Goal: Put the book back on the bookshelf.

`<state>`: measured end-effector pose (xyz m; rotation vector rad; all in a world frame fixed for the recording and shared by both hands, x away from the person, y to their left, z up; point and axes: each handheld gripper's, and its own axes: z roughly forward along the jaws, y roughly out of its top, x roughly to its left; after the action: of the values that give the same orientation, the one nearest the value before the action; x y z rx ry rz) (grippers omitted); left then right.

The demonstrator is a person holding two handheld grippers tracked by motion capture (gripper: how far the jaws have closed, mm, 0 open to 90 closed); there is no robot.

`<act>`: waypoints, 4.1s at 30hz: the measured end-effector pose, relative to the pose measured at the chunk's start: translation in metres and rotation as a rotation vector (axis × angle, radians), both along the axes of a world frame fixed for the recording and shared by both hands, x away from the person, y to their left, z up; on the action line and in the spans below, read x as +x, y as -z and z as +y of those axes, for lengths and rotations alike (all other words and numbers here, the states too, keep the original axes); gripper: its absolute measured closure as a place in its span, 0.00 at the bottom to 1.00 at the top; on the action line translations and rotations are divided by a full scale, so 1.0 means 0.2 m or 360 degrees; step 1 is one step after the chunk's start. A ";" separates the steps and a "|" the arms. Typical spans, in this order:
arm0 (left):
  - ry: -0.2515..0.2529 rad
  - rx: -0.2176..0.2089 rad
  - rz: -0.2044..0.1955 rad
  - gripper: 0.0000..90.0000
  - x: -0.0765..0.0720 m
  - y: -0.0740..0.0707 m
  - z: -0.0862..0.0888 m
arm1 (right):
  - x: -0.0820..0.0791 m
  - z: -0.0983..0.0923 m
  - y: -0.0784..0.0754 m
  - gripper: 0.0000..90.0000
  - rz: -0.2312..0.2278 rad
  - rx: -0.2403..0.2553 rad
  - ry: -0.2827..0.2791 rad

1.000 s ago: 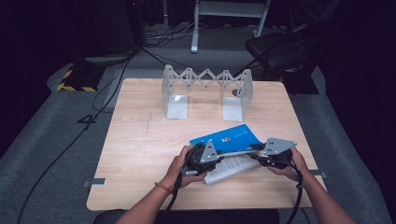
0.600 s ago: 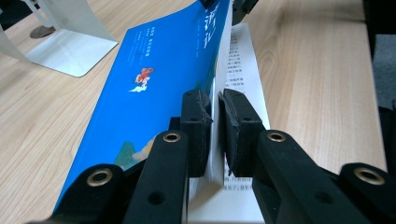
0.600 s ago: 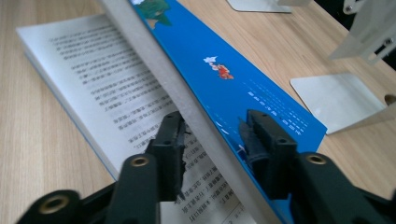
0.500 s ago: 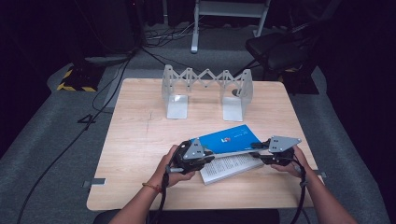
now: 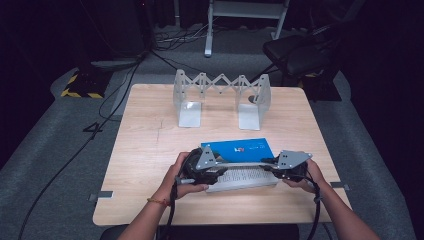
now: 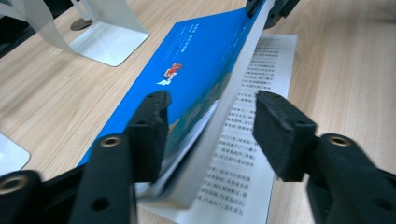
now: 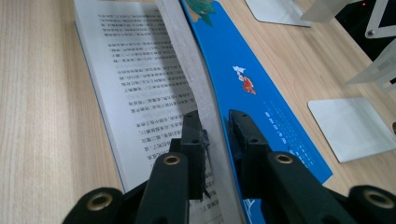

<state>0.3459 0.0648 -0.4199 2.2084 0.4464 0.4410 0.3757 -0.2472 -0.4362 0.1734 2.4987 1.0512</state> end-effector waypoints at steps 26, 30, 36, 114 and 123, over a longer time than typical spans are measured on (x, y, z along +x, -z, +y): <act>-0.0015 0.0202 0.0020 0.80 0.06 0.11 0.01 | 0.00 0.11 -0.02 0.75 0.0063 0.0045 -0.0031; 0.0005 0.0176 0.0036 0.82 0.07 0.12 0.03 | 0.07 0.04 0.01 0.58 0.0126 0.0100 0.0045; 0.0032 0.0153 0.0049 0.83 0.08 0.12 0.05 | 0.13 -0.07 0.05 0.68 0.0209 0.0189 0.0060; -0.0108 -0.0332 -0.0072 0.90 0.04 0.05 0.07 | 0.23 -0.12 0.25 0.44 0.0353 0.0028 0.0415; -0.0081 -0.0340 -0.0061 0.90 0.04 0.04 0.09 | 0.26 -0.06 0.29 0.44 0.0358 0.0065 0.0405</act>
<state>0.3535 0.0826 -0.4283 1.9830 0.5061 0.4413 0.4280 -0.2593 -0.4934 0.6363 2.5628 1.0247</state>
